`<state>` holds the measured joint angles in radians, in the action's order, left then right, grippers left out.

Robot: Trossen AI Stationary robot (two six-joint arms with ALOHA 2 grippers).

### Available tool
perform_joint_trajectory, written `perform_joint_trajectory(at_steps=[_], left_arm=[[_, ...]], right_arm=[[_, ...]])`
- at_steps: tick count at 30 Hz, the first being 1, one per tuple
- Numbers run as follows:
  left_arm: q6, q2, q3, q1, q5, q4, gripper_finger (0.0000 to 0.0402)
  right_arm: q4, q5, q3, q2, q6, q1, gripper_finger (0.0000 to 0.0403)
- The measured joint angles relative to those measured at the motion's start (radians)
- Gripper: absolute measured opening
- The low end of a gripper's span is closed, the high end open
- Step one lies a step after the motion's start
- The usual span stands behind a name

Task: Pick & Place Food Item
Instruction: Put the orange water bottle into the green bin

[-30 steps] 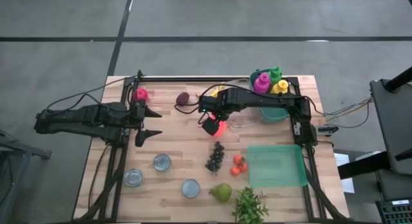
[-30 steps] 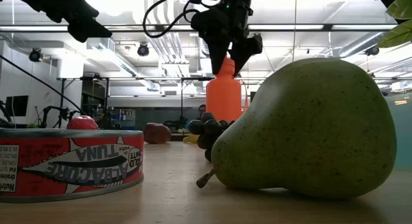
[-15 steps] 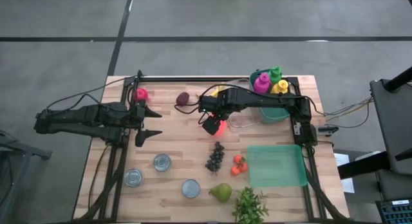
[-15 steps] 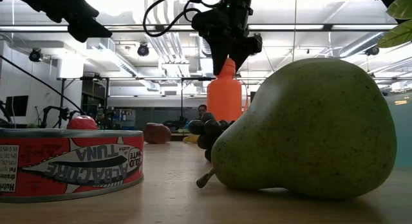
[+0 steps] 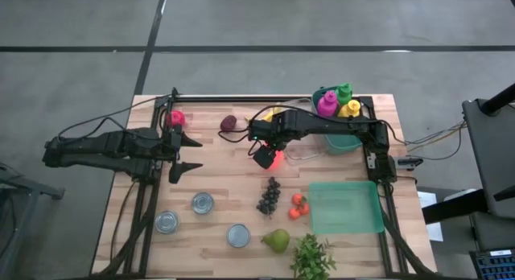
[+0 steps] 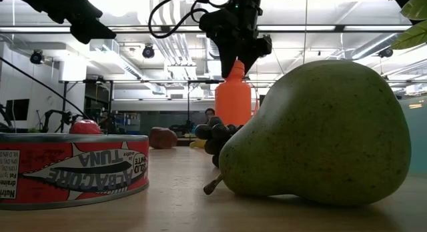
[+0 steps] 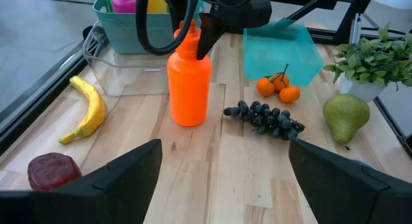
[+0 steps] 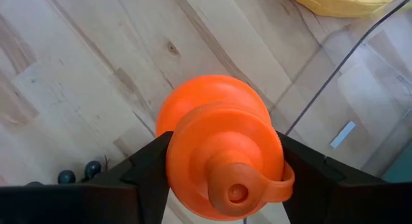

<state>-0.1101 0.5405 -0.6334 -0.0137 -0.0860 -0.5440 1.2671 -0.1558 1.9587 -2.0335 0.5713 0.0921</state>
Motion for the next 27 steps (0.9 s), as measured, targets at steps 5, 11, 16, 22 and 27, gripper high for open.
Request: perform_joint_trajectory(at_steps=[5, 11, 16, 22, 27], left_arm=[[0.000, 0.000, 0.000, 0.000, 0.000, 0.000, 0.0343], [0.000, 0.000, 0.000, 0.000, 0.000, 0.000, 0.0343], [0.000, 0.000, 0.000, 0.000, 0.000, 0.000, 0.0343], [0.000, 0.000, 0.000, 0.000, 0.000, 0.000, 0.0344], [0.000, 0.000, 0.000, 0.000, 0.000, 0.000, 0.0344]], right_arm=[[0.000, 0.000, 0.000, 0.000, 0.000, 0.001, 0.0219], [0.000, 0.001, 0.000, 0.000, 0.000, -0.001, 0.0214], [0.002, 0.001, 0.000, 0.010, 0.000, -0.003, 0.0213], [0.001, 0.000, 0.000, 0.068, 0.009, -0.006, 0.0213], [0.033, -0.010, 0.000, 0.160, 0.020, -0.008, 0.0212]])
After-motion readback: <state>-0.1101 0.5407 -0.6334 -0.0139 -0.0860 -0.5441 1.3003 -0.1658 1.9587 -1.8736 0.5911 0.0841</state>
